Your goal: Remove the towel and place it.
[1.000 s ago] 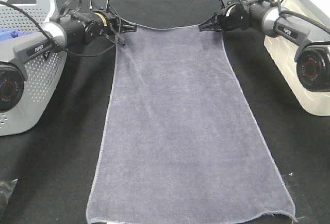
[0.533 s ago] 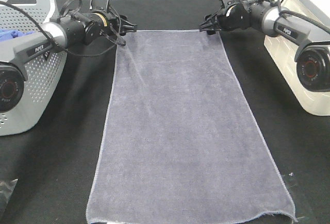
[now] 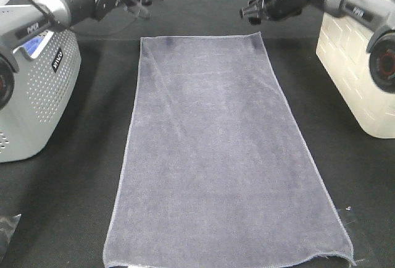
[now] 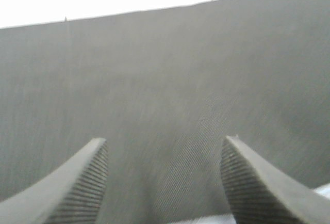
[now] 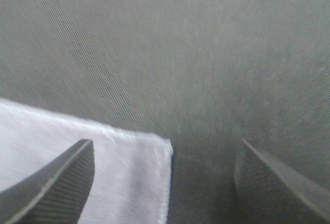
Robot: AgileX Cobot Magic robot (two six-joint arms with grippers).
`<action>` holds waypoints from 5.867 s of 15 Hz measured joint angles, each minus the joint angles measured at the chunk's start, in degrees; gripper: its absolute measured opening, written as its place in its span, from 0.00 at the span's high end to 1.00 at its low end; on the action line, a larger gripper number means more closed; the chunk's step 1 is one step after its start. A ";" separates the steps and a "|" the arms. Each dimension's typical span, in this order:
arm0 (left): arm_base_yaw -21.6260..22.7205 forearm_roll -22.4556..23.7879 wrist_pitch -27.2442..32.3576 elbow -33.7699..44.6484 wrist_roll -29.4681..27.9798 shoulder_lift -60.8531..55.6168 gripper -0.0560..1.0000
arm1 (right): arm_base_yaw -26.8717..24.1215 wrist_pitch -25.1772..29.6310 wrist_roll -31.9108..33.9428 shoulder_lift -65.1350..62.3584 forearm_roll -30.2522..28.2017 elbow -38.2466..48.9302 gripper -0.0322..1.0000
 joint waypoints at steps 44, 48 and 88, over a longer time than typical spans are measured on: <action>-5.56 -20.00 58.61 112.41 19.31 -130.00 0.36 | 0.06 42.69 1.49 -113.56 3.67 108.12 0.28; -5.56 -21.31 58.21 112.59 24.12 -137.97 0.36 | 0.06 37.59 1.38 -129.03 3.55 110.58 0.28; 14.21 -26.59 54.49 114.59 28.36 -155.67 0.36 | -12.43 35.75 0.86 -153.38 3.90 112.47 0.28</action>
